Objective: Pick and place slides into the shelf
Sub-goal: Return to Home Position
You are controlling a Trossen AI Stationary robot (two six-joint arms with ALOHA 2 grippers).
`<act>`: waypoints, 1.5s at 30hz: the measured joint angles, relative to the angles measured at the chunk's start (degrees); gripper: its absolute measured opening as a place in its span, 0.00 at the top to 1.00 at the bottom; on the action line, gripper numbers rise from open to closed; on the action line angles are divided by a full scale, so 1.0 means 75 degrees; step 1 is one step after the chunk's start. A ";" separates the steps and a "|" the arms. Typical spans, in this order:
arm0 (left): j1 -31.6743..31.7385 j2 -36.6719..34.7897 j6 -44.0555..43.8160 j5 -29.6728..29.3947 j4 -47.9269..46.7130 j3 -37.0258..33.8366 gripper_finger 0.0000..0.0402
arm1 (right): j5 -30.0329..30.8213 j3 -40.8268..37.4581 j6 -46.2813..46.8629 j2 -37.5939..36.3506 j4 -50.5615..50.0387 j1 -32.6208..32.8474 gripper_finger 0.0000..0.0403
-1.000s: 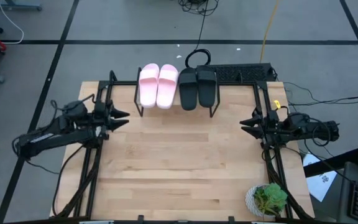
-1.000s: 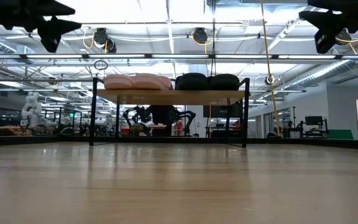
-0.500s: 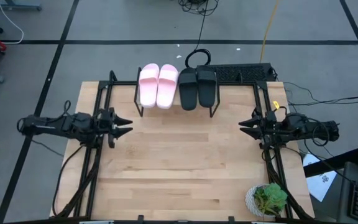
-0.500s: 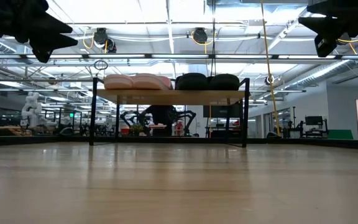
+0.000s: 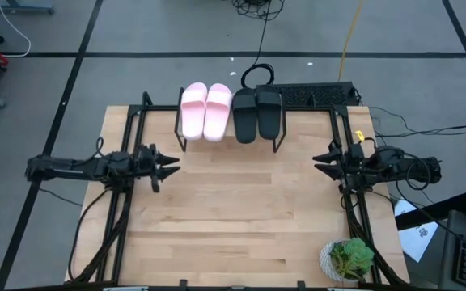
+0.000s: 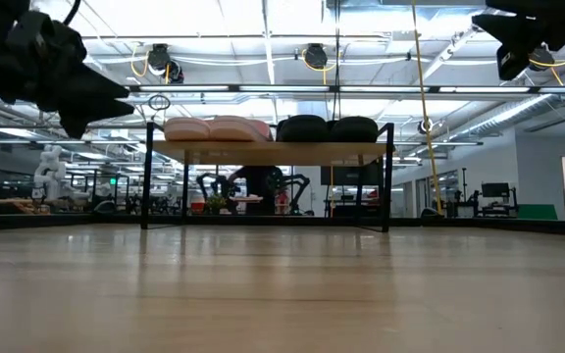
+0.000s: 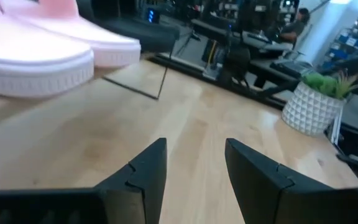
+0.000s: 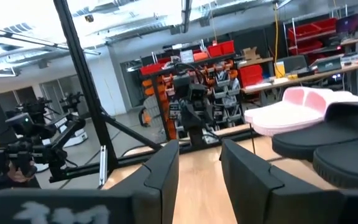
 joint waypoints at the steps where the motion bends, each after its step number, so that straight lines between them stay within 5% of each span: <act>1: 0.0134 0.0000 0.0009 0.0176 0.0010 -0.0056 0.60 | 0.0004 -0.0001 0.0040 0.0000 -0.0048 -0.0001 0.72; 12: 0.1210 -0.0015 0.0599 0.0978 0.0019 -0.0202 0.60 | 0.0229 -0.1255 0.0269 -0.0003 0.0913 -0.0006 0.72; 36: 0.1048 0.0058 0.1179 0.0897 0.0417 -0.0772 0.60 | 0.0117 -0.1708 0.0486 0.0003 -0.0365 -0.0003 0.72; 45: 0.1048 0.0322 0.0326 0.0897 0.0407 -0.0769 0.60 | 0.0200 -0.1722 -0.0001 0.0003 -0.0136 -0.0003 0.72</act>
